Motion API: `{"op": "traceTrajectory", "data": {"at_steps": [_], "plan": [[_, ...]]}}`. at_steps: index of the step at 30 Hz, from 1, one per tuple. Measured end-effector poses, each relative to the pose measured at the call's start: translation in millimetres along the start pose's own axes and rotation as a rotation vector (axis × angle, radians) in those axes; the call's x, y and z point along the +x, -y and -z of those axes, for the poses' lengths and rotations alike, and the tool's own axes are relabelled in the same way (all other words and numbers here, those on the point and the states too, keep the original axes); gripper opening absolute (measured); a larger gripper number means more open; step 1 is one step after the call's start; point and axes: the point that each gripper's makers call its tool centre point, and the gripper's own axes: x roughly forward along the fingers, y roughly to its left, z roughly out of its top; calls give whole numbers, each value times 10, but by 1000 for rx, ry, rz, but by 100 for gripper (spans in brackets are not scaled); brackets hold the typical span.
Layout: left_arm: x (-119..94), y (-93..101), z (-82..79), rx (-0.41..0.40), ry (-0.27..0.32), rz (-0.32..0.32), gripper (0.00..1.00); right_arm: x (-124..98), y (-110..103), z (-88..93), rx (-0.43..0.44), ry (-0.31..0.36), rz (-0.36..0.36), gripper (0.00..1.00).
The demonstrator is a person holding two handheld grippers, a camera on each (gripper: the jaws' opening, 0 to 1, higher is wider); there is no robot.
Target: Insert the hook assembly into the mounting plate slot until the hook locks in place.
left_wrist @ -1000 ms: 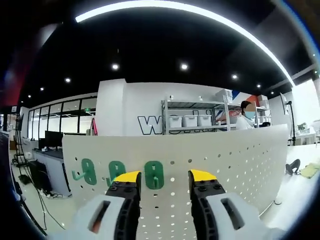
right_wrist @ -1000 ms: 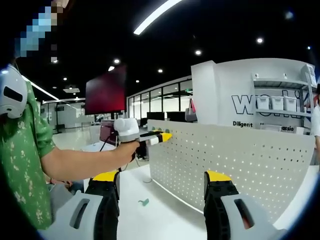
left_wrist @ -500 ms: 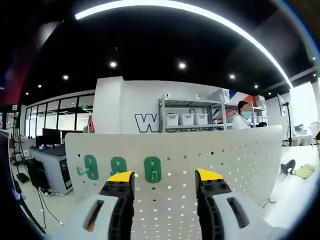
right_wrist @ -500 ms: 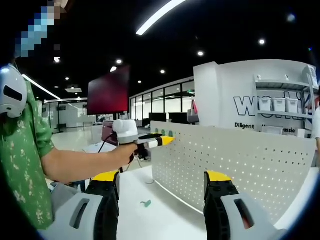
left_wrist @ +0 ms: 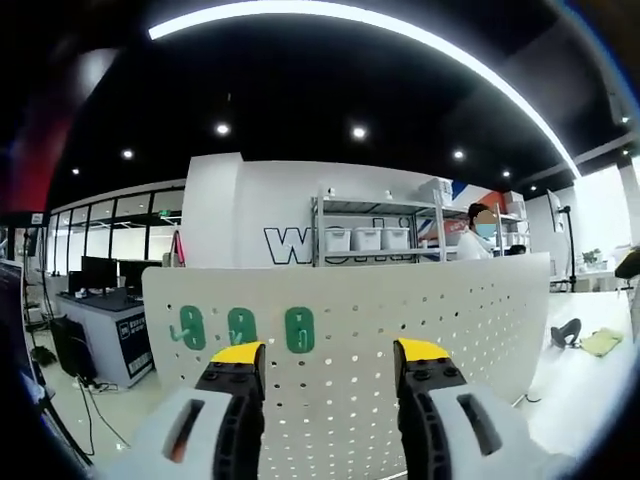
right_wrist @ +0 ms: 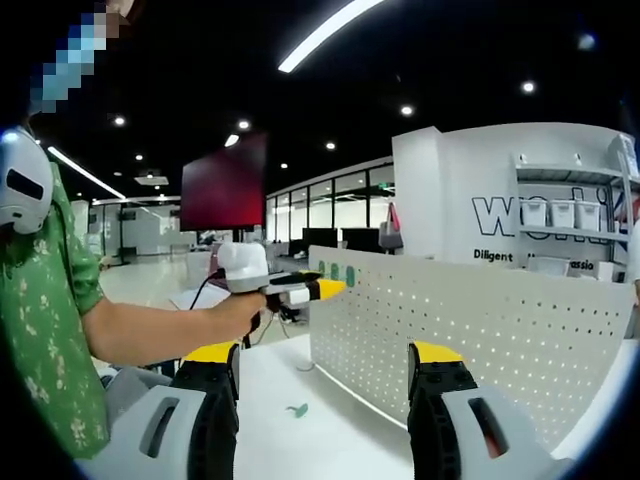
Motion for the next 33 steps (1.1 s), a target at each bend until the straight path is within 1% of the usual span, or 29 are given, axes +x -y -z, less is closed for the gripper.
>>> {"op": "traceTrajectory", "data": {"at_steps": [6,18,25,33], "plan": [[-192,35,-14,4,-2,10,55,-6,-64,3,3,4,-6,70],[-556,-6,9,1,-19,10,55,-12,-221,-7,-1,9,-28,70],[-772,18,-4,10,-19,14,55,-21,-293,16,1,4,-37,70],[-1013,54,70,2,-33,21,55,-30,-399,57,4,-6,-48,70]]}}
